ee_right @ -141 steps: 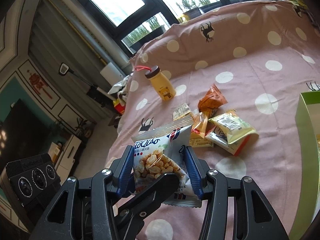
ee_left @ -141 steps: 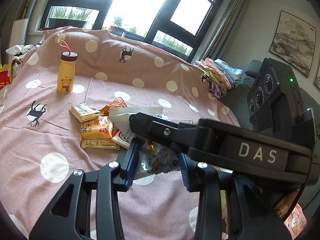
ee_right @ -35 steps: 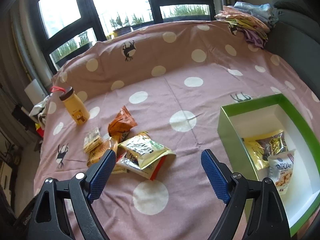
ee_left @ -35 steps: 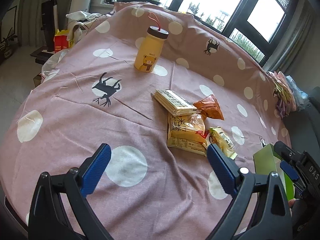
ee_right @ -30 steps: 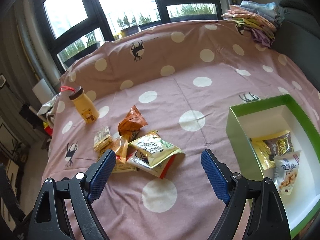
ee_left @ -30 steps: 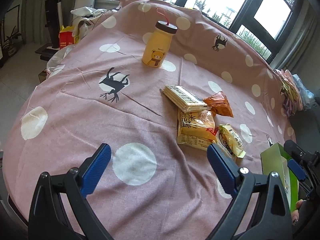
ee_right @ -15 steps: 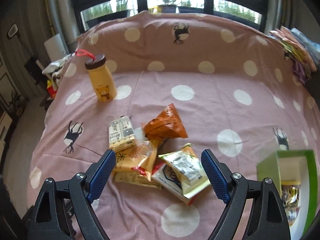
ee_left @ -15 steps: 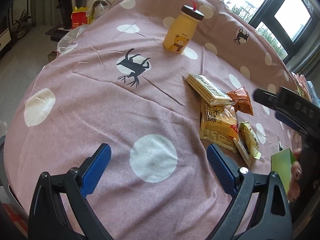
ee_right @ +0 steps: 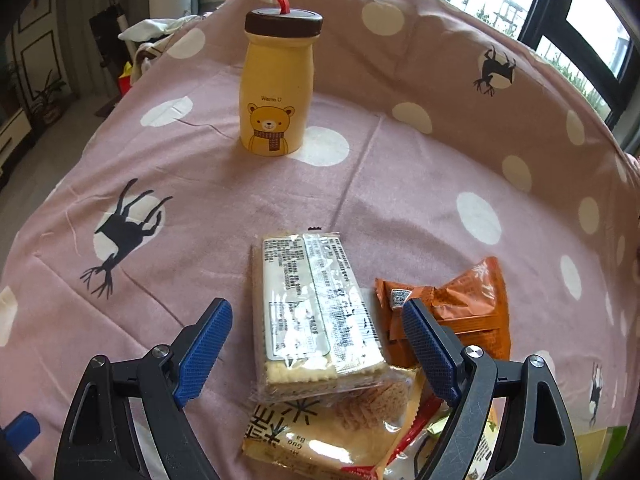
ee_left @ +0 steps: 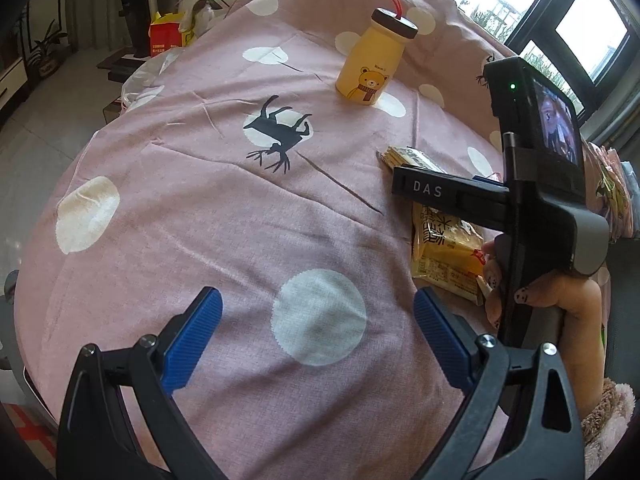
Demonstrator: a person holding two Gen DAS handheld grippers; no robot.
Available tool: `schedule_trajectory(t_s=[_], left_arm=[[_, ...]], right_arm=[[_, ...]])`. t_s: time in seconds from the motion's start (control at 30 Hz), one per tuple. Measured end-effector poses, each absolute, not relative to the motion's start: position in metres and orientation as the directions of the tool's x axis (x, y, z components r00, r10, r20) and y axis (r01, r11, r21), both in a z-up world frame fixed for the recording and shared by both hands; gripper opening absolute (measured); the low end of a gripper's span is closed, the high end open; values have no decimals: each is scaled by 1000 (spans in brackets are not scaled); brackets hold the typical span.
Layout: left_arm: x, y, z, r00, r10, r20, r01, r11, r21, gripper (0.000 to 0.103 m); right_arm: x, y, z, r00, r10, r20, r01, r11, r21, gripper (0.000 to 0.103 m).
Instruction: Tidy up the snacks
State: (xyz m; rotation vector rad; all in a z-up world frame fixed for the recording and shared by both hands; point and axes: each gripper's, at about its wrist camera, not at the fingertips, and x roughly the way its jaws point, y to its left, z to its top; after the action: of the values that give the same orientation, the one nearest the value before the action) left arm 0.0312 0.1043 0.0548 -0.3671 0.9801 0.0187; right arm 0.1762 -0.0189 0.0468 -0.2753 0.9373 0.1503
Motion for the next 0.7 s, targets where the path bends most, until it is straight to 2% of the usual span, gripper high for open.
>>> schedule_trajectory(t_s=[0.17,0.2,0.23,0.27,0.4,0.5,0.7], left_arm=[[31,106,54,561,-131,-818,-196,938,-285,96],[31,106,54,560,-131,-818,-197,938,-285,96],[31,106,54,560,-132,-818,-194,939,-283,96],[31,105,54,559,-133,-818,-190,940,-283,96],[30,105,55,562,-132,-816,-189,941,-282,96],[29,104,55,563,-134,-816,-186,941,-283,96],[29,96,54,558,-138,-818,-167,947,-274,97]], right_arm=[[186,-19,41,567,41,-822,-289,945,-152,87],[187,-17,40,560,47,-827,-299,943,-148,83],[189,-17,37,540,63,-839,-308,943,-128,67],[190,-18,34,516,82,-853,-307,947,-95,59],[187,-25,34,538,106,-837,-272,961,-54,57],[171,-43,46,554,148,-819,-217,976,30,56],[112,-72,82,574,187,-797,-158,981,117,56]])
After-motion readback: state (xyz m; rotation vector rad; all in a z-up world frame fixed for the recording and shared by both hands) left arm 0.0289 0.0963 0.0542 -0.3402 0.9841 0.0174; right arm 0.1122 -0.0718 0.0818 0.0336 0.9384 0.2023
